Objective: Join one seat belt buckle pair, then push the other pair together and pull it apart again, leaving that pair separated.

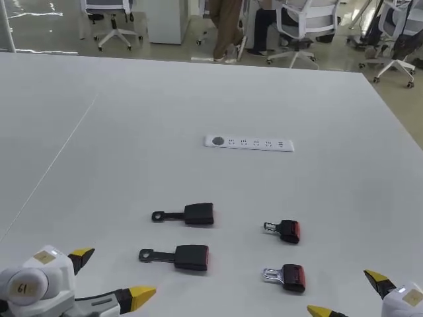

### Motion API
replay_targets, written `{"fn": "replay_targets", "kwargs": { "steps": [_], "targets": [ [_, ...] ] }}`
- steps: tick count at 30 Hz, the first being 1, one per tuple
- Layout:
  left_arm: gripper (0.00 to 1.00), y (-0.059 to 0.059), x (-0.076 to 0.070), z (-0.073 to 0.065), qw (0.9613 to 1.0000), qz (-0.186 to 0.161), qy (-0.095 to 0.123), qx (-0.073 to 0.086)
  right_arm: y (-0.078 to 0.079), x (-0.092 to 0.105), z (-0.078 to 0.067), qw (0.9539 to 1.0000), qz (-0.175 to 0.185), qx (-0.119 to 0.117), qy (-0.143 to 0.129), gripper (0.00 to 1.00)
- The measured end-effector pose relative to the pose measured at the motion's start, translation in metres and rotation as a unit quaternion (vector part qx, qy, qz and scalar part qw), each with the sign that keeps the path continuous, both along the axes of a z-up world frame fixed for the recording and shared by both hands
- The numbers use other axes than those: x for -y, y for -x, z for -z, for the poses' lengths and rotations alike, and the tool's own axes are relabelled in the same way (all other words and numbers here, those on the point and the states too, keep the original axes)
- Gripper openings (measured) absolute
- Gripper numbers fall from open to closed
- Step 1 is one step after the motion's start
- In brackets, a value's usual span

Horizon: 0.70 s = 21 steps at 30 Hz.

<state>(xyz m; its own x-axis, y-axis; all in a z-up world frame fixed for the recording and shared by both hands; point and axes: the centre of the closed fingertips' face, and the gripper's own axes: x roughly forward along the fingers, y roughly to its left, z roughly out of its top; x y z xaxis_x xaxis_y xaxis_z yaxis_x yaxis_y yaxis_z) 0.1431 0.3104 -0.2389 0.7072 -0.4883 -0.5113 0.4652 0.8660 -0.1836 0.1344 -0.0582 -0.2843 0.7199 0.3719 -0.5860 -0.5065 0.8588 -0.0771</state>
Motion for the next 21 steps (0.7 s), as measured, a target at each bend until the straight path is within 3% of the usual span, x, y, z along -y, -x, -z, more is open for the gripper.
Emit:
{"fn": "replay_targets", "kwargs": {
  "steps": [5,21],
  "targets": [
    [0.98,0.0000,0.0004,-0.0039,1.0000,-0.001,0.001,0.002,-0.0007,-0.0014,-0.0010,1.0000,0.000,0.001,-0.002,0.85],
    [0.98,-0.0027,-0.0090,0.0033,1.0000,-0.003,-0.001,-0.001,-0.0006,-0.0042,0.0019,1.0000,-0.006,-0.005,0.001,0.86]
  ]
}}
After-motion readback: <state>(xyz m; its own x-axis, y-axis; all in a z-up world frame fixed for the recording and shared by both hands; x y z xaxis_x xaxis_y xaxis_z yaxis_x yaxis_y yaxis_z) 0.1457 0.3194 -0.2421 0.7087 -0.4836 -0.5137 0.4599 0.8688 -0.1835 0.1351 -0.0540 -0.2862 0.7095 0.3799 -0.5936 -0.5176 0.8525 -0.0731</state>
